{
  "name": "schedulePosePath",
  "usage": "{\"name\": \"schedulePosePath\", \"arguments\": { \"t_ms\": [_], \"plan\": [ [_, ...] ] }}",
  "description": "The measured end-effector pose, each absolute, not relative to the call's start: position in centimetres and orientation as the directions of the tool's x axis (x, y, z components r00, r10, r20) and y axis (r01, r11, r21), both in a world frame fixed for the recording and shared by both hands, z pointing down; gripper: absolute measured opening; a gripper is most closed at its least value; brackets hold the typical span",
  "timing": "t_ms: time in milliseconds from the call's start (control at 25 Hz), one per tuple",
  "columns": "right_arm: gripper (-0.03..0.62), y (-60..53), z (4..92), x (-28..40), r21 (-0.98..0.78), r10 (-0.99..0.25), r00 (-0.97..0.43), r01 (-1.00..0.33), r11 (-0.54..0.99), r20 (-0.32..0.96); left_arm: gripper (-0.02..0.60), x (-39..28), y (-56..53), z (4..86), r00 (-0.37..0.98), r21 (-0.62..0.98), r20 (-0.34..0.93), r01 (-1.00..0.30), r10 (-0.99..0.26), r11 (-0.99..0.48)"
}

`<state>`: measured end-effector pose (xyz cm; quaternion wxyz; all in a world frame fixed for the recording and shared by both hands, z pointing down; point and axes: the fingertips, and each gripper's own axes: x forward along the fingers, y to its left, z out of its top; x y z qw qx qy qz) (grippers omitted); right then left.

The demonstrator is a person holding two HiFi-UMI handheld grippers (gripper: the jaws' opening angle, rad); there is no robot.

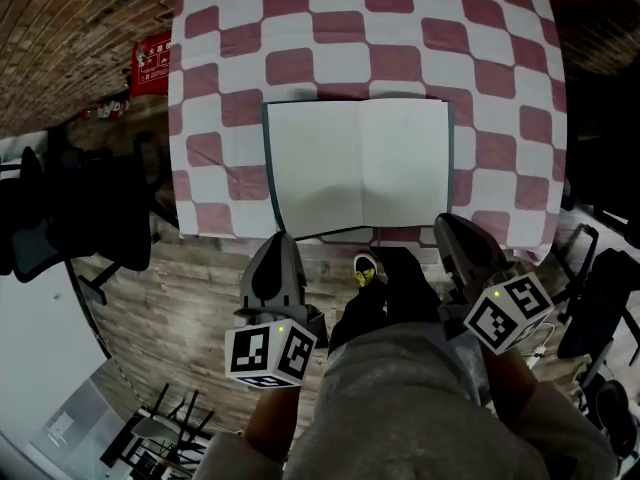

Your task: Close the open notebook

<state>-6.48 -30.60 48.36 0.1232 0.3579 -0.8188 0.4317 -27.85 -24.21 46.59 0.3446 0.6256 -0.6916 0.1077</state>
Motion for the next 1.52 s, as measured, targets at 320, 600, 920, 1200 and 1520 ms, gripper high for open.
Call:
{"name": "schedulePosePath", "arguments": {
  "t_ms": [320,600,920,1200,1520],
  "plan": [
    [0.026,-31.3,43.7,-3.6,-0.546,-0.575,-0.664,-0.738,0.397,0.479,0.011,-22.5,-26.1,42.5,0.147,0.302,0.534,-0.953,-0.833,0.025],
    [0.026,-31.4,40.8,0.1,-0.464,-0.643,-0.619,-0.778,0.424,0.451,0.011,-17.5,-26.3,41.4,0.268,0.310,0.512,-0.944,-0.816,-0.116],
    [0.026,-32.1,38.9,4.4,-0.411,-0.713,-0.561,-0.819,0.401,0.420,0.011,-13.3,-26.3,41.5,0.374,0.308,0.519,-0.921,-0.768,-0.240],
    [0.026,-32.0,38.6,6.1,-0.426,-0.742,-0.539,-0.825,0.371,0.399,0.011,-10.3,-26.8,42.7,0.434,0.312,0.537,-0.899,-0.724,-0.308],
    [0.026,-31.7,39.6,8.0,-0.443,-0.757,-0.523,-0.828,0.343,0.392,0.011,-6.2,-27.4,45.6,0.533,0.395,0.554,-0.845,-0.639,-0.361]
  ]
}}
